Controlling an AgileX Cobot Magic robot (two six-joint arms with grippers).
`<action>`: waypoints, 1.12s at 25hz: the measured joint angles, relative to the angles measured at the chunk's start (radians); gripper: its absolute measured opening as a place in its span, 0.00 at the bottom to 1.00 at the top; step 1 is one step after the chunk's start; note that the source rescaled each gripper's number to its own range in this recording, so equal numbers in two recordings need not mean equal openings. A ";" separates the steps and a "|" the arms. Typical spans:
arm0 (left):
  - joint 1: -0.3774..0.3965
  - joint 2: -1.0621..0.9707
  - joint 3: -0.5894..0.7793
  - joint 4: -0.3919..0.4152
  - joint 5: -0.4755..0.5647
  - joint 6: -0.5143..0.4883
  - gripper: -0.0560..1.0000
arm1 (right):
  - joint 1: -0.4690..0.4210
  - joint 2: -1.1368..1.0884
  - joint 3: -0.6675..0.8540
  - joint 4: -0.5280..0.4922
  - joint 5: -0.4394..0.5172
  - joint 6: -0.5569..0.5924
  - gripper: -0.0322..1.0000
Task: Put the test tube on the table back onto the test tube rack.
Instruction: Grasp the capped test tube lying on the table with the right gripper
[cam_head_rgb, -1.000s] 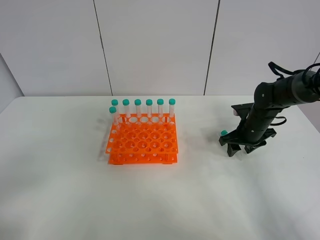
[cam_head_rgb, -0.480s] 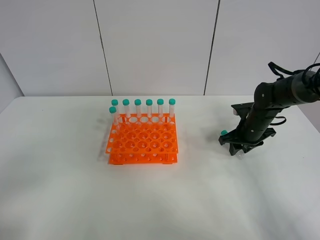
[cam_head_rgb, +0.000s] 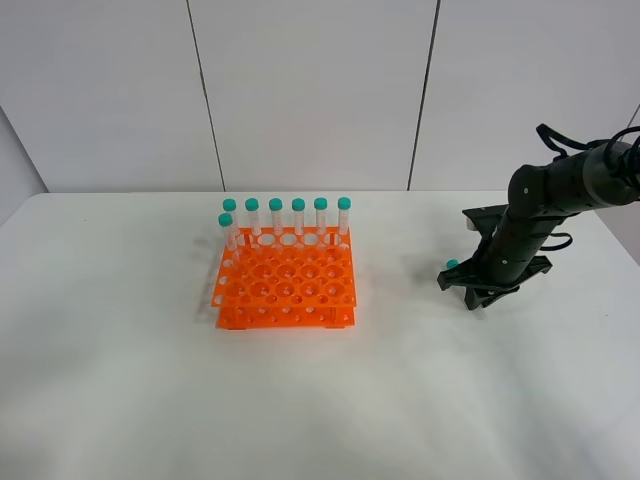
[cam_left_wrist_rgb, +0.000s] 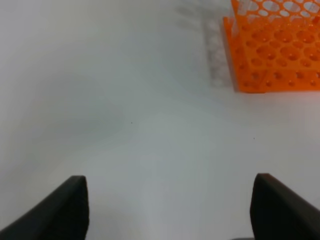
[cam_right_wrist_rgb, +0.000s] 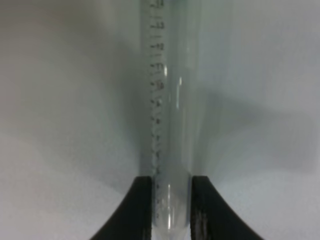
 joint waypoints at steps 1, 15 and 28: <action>0.000 0.000 0.000 0.000 0.000 0.000 1.00 | 0.000 0.000 0.000 0.000 0.000 0.000 0.03; 0.000 0.000 0.000 0.000 0.000 0.000 1.00 | 0.000 0.000 0.000 0.000 -0.003 -0.004 0.03; 0.000 0.000 0.000 0.000 0.000 0.000 1.00 | 0.000 -0.117 -0.093 0.036 0.063 -0.041 0.03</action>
